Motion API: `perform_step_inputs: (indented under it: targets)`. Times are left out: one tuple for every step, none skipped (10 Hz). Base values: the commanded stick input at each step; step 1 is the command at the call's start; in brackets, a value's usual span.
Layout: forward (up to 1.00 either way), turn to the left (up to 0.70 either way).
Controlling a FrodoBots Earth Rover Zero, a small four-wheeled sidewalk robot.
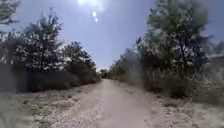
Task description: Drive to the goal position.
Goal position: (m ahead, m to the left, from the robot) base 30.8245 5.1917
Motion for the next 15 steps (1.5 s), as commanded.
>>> perform_step_inputs:
  targets:
    - [0.7, 0.0]
    - [0.7, 0.0]
    - [0.7, 0.0]
    - [0.7, 0.0]
    - [0.7, 0.0]
    - [0.7, 0.0]
    - [0.7, 0.0]
    - [0.7, 0.0]
    - [0.7, 0.0]
    - [0.7, 0.0]
    - [0.7, 0.0]
    - [0.7, 0.0]
    - [0.7, 0.0]
    - [0.7, 0.0]
    - [0.7, 0.0]
